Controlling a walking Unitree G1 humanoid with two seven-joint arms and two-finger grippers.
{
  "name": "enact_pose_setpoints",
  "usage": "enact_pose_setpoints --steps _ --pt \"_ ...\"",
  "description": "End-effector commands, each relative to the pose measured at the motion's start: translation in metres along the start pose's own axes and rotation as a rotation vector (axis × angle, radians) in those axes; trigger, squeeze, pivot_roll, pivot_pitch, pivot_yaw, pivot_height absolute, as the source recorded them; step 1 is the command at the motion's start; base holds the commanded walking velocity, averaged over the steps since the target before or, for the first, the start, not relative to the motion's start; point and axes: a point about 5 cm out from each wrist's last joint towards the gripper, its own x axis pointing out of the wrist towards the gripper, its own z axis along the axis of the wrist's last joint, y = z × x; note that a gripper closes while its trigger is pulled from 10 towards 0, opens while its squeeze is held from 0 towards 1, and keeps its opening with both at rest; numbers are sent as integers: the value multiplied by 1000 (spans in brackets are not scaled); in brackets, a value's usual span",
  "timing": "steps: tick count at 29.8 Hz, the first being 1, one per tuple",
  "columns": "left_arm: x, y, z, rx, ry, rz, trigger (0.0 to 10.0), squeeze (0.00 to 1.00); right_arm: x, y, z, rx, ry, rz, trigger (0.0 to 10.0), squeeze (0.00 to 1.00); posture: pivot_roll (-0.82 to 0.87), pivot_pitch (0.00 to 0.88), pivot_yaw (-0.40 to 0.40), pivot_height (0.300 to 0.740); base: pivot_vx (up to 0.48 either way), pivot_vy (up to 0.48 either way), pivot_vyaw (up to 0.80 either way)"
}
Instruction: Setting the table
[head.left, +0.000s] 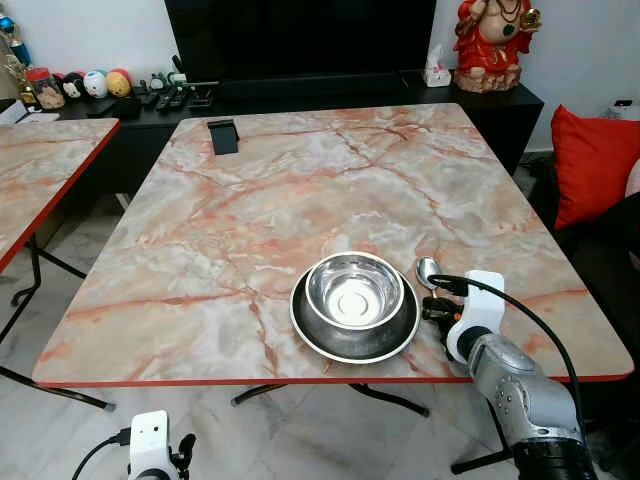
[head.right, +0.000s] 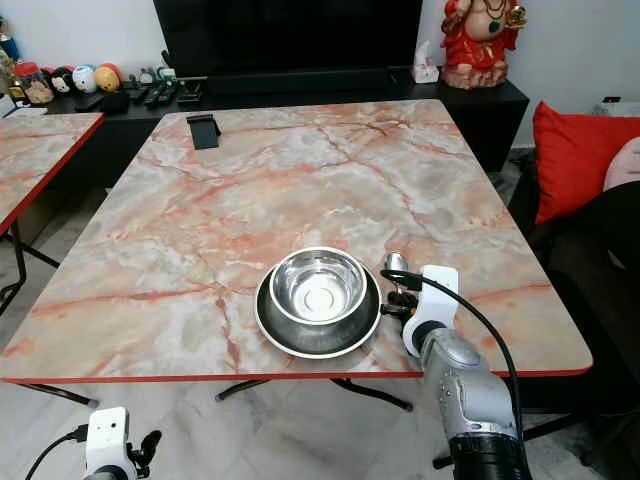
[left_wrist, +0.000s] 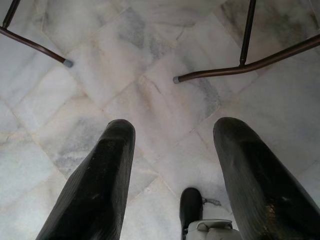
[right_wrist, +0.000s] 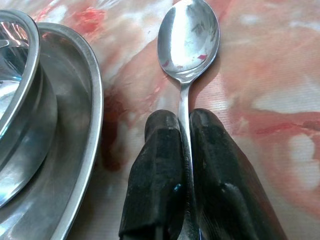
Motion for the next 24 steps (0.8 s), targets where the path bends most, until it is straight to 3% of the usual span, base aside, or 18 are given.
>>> enact_pose_setpoints --steps 1,6,7,8,24 --pt "0 4 -1 7 14 9 10000 0 2 3 -1 -14 12 5 10000 0 -109 0 76 740 0 0 0" --pt "0 3 0 7 12 7 10000 0 2 3 -1 -15 12 7 10000 0 -110 0 76 740 0 0 0" --pt "0 2 1 7 8 7 10000 0 2 4 -2 -20 13 10 10000 553 -109 0 76 740 0 0 0" --pt "1 2 1 7 6 6 10000 0 2 4 -2 -21 13 12 10000 761 -109 0 76 740 0 0 0" --pt "1 2 2 7 2 5 10000 0 3 5 -3 -28 16 12 10000 741 -108 0 76 740 0 0 0"
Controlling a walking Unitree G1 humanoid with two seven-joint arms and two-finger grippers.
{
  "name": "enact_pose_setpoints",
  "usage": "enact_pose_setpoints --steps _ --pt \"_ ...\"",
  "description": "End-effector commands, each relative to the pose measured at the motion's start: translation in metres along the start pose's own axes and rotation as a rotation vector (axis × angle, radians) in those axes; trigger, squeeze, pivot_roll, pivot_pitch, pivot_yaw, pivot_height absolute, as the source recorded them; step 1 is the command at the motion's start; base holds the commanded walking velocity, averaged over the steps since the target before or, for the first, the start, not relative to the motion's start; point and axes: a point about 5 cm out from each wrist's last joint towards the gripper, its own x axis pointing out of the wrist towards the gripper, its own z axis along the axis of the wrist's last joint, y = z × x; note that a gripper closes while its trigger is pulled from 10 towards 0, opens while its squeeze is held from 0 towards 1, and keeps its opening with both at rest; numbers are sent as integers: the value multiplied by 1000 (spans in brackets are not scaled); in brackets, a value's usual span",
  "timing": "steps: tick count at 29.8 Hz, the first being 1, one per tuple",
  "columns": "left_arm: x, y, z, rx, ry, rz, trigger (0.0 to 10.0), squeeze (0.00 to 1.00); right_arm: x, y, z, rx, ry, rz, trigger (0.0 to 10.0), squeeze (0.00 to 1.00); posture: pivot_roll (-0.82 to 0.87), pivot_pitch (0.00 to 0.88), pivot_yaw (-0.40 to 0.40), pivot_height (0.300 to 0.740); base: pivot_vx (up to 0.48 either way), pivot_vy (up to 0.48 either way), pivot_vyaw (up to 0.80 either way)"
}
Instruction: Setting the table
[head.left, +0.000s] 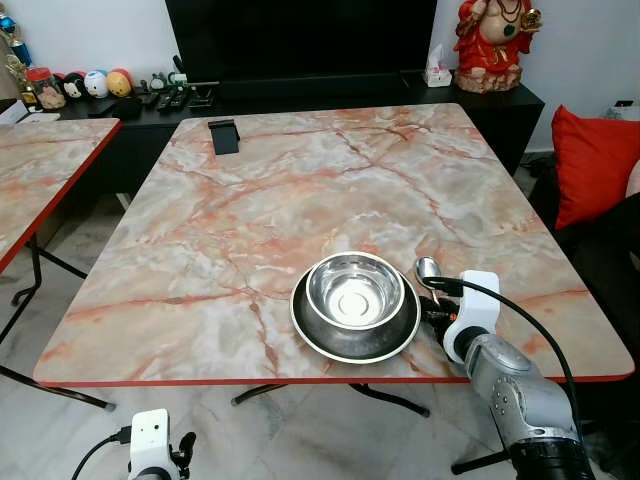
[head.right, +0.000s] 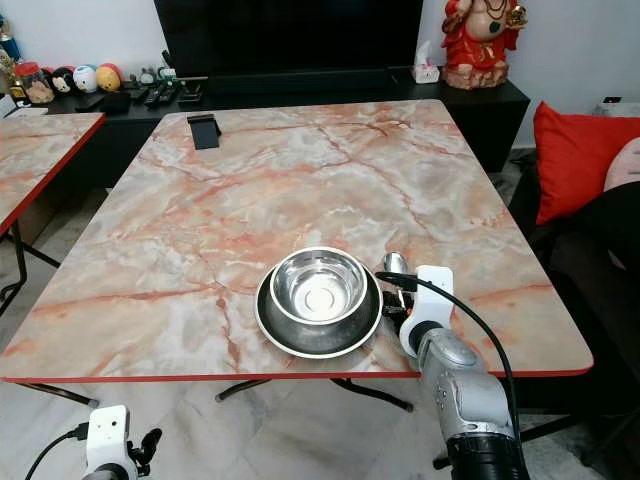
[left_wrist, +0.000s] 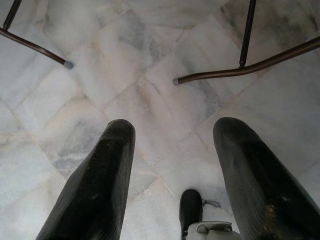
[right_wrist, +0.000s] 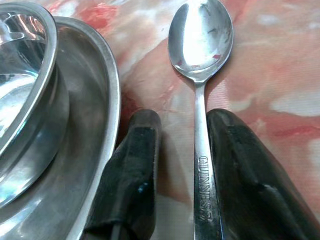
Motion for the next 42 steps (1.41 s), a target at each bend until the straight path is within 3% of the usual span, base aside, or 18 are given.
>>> enact_pose_setpoints --steps 1,3,4,5,34,42 --pt "0 3 0 7 9 6 10000 0 2 1 -2 -3 16 -3 10000 725 -108 0 75 740 0 0 0" --pt "0 4 -2 6 21 8 10000 0 2 1 -3 -6 18 -6 10000 671 -108 0 76 740 0 0 0" --pt "-1 6 -4 5 31 11 10000 0 2 1 -3 -8 20 -8 10000 404 -107 0 76 740 0 0 0" --pt "-2 7 -5 6 36 12 10000 0 2 1 -4 -10 21 -9 10000 0 -106 0 76 740 0 0 0" --pt "-2 7 -10 9 69 12 10000 0 2 -8 1 -82 -28 -132 10000 0 -103 0 79 740 0 0 0" --pt "-2 8 -9 14 69 8 10000 0 2 -8 11 -80 -100 -139 10000 0 -105 0 79 740 0 0 0"
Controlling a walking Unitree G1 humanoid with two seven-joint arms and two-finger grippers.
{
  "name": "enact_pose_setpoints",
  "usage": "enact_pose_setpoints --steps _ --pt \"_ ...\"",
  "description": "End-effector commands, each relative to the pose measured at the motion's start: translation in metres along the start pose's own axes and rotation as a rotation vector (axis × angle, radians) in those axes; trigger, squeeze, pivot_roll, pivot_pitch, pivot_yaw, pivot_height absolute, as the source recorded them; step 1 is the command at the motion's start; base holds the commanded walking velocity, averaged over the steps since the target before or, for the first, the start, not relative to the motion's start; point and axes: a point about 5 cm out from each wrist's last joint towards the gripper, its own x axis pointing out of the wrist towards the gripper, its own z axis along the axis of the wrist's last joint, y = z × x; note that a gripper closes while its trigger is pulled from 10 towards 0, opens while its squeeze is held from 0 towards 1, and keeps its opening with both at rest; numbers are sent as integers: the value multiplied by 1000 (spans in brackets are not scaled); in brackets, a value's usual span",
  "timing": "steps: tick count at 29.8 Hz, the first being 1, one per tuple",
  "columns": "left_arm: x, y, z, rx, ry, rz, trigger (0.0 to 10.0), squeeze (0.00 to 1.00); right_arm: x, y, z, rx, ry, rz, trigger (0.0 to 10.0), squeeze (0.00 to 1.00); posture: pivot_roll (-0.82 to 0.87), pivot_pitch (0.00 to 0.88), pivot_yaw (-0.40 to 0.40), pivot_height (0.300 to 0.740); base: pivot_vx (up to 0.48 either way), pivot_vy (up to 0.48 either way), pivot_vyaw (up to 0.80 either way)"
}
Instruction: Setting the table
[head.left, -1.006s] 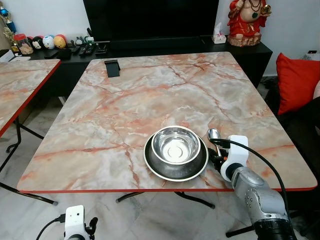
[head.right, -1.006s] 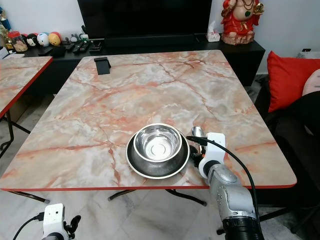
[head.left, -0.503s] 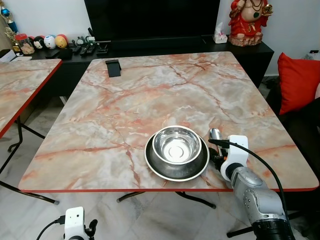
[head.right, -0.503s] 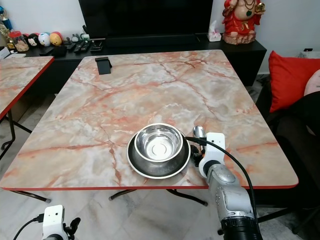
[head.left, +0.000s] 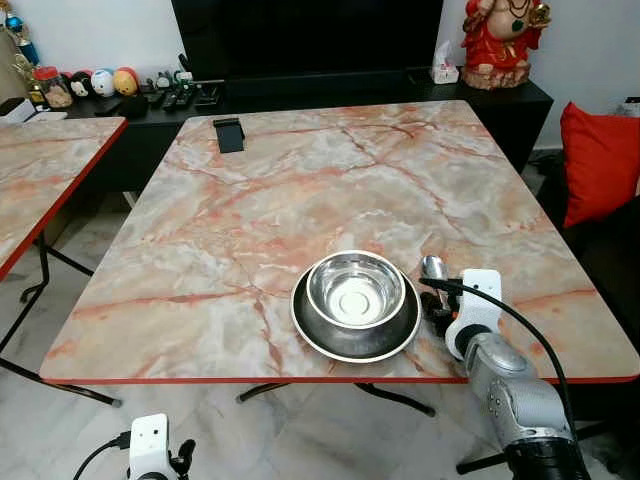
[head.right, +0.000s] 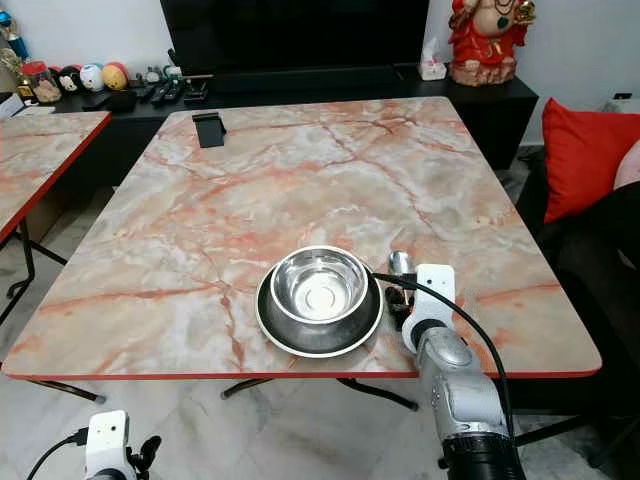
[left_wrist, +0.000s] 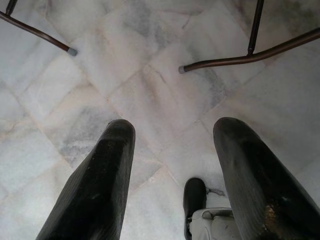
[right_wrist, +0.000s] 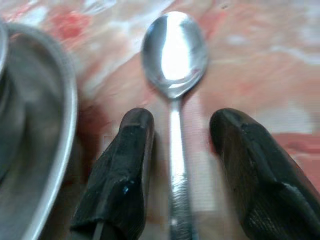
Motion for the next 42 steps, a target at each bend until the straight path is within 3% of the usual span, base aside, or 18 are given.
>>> enact_pose_setpoints --steps 1,21,24,26,37,42 --pt "-1 6 -3 15 27 7 10000 0 1 -3 7 2 -30 -14 10000 0 -105 0 79 740 0 0 0" --pt "-1 4 -4 31 37 -6 10000 0 -1 3 21 44 -148 18 10000 0 -105 0 78 740 0 0 0" --pt "-1 3 -5 34 39 -9 10000 0 -4 3 33 60 -237 29 10000 0 -107 0 79 740 0 0 0" --pt "-1 2 -5 38 39 -13 10000 0 -7 5 44 -4 -323 34 10000 0 -107 0 79 740 0 0 0" --pt "-1 2 -5 47 35 -19 10000 0 -18 12 64 -26 -524 27 10000 0 -107 0 82 740 0 0 0" --pt "-1 3 -4 63 24 -28 10000 0 -26 18 72 -138 -635 16 10000 0 -110 0 94 740 0 0 0"
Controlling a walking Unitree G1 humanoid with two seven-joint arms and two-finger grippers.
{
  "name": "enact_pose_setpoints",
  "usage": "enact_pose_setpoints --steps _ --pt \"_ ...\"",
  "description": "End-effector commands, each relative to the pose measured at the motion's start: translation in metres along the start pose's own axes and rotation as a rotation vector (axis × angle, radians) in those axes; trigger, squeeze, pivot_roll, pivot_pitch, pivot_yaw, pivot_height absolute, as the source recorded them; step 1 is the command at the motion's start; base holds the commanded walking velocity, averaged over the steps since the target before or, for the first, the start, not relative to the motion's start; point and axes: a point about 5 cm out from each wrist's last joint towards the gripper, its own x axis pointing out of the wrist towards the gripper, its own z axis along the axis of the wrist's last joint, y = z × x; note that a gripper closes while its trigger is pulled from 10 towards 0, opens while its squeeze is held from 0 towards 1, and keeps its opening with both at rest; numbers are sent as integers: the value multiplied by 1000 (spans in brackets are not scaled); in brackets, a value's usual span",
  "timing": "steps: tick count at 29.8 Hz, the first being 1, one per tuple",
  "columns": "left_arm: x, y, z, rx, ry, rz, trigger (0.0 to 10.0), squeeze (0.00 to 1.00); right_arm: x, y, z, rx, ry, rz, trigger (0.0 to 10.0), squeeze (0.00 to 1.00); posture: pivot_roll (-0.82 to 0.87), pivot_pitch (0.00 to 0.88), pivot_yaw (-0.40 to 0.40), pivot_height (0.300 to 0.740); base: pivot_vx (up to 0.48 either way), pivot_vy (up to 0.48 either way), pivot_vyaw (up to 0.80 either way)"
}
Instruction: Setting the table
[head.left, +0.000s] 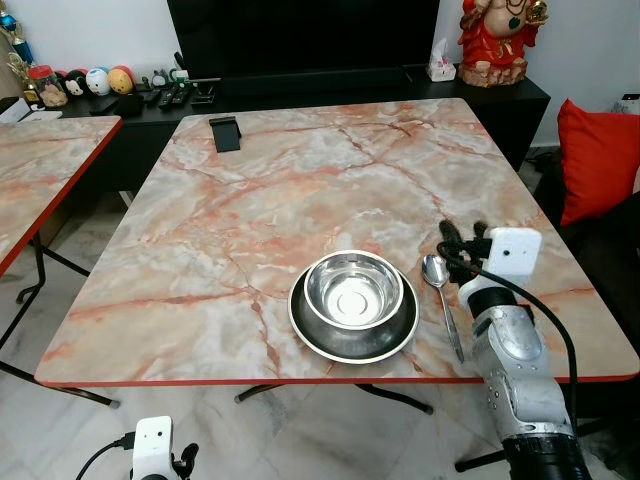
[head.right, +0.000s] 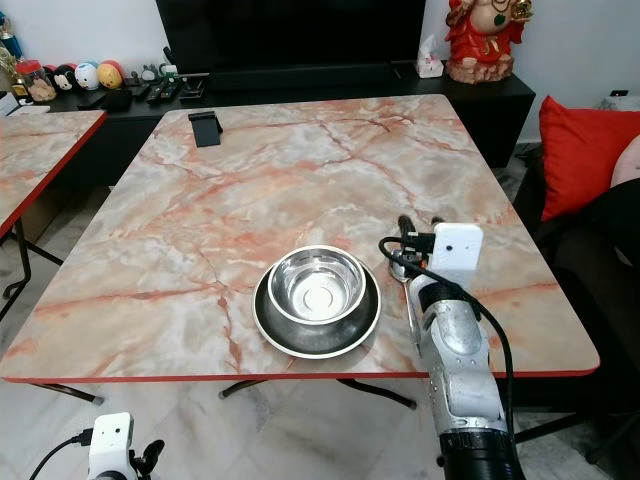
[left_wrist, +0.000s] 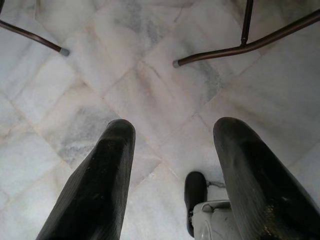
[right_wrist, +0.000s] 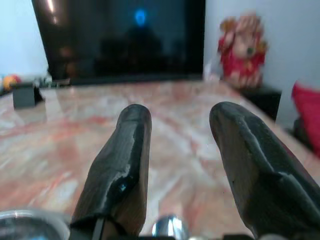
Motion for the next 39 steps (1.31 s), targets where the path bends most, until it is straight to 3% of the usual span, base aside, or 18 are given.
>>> enact_pose_setpoints --steps 1,6,16,39 --pt "-1 5 -2 39 8 -2 10000 0 -3 6 4 -9 -38 9 10000 0 -109 0 96 740 0 0 0" --pt "-2 5 -3 44 5 0 10000 0 -12 10 1 12 -59 2 10000 0 -101 0 88 740 0 0 0" --pt "-4 -5 -11 30 20 -19 10000 0 -13 12 3 8 -88 7 10000 0 -119 0 79 740 0 0 0" --pt "-3 -19 -12 -38 6 -19 10000 0 -3 10 11 -16 -105 41 10000 0 -129 0 25 740 0 0 0"
